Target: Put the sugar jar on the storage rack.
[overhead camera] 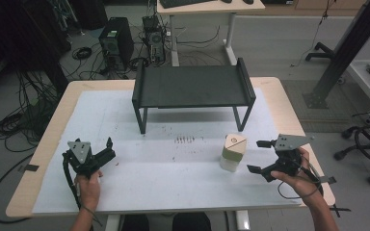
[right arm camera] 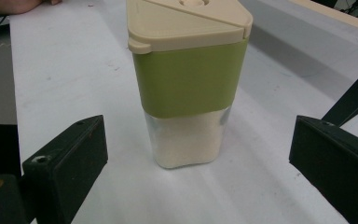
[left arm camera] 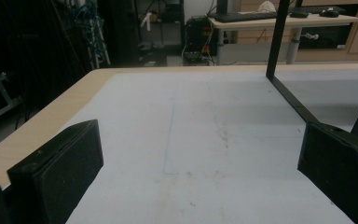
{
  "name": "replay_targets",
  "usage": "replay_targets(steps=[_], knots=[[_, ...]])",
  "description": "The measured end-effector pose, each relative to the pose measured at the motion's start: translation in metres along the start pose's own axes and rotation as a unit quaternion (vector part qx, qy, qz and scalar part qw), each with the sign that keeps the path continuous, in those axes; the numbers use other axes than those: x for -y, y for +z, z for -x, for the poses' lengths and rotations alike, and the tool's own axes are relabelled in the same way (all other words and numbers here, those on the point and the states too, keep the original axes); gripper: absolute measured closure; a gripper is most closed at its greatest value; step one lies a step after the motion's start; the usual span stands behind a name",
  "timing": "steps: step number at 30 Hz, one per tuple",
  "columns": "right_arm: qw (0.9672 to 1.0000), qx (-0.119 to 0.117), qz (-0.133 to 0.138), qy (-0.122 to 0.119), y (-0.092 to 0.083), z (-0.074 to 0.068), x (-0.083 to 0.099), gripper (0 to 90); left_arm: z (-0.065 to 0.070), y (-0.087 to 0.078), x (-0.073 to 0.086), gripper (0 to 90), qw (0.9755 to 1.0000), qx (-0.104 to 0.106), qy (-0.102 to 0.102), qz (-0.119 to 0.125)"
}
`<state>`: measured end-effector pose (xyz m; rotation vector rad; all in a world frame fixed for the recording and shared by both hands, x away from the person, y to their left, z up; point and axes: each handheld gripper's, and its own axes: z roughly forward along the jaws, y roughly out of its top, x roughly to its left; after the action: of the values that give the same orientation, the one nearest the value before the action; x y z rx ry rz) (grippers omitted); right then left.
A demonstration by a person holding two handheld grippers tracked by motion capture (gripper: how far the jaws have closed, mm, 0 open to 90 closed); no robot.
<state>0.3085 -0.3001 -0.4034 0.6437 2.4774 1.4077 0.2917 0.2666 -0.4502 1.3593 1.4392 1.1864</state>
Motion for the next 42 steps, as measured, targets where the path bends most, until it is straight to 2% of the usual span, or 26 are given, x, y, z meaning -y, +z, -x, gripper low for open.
replay_targets(steps=[42], knots=[[0.9998, -0.016, -0.007, -0.005, 0.028, 0.0, -0.004, 3.9, 0.0, 0.0, 0.0, 0.2, 1.0, 0.002, -0.001, 0.001]])
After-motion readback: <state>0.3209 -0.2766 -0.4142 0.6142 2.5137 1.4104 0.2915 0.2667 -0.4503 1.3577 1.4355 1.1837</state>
